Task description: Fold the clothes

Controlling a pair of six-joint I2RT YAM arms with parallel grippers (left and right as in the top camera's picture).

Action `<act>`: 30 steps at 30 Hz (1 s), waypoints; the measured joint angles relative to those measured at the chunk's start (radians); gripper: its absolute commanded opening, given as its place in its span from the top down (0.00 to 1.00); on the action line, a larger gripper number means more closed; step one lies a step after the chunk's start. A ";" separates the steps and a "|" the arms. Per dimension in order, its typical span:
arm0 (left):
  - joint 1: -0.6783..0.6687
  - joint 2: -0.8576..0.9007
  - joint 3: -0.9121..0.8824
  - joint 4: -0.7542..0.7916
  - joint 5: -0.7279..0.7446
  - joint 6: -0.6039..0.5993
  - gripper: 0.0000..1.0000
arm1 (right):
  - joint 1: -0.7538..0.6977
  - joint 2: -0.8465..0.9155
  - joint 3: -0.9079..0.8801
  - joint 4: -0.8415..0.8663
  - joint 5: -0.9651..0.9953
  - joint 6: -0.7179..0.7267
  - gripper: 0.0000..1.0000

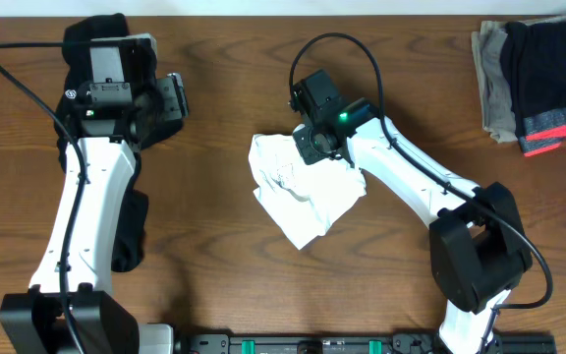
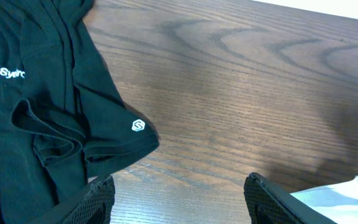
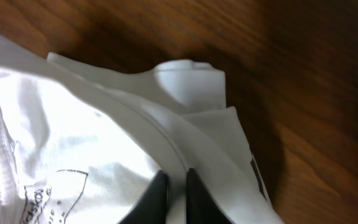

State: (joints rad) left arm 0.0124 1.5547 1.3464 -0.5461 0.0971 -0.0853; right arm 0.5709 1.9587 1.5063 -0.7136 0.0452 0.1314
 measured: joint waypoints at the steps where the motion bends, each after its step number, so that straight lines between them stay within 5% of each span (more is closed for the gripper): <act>1: 0.000 0.002 0.000 -0.001 0.000 0.000 0.31 | 0.000 0.000 0.000 0.001 0.000 0.002 0.98; 14: 0.000 0.002 0.000 0.001 -0.004 0.000 0.32 | 0.021 0.000 0.000 -0.042 -0.028 0.002 0.99; 28: 0.000 0.002 0.000 0.014 -0.026 0.000 0.32 | 0.265 -0.087 -0.003 -0.209 -0.144 0.002 0.99; 29: 0.000 0.002 0.000 0.014 -0.026 0.000 0.31 | 0.267 -0.087 -0.009 -0.209 -0.146 0.002 0.94; 30: 0.000 0.002 0.000 0.015 -0.026 0.000 0.32 | 0.266 -0.086 -0.013 -0.209 -0.147 0.004 0.76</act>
State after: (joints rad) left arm 0.0124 1.5562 1.3464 -0.5312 0.0708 -0.0853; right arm 0.8371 1.8725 1.4937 -0.9226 -0.1020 0.1352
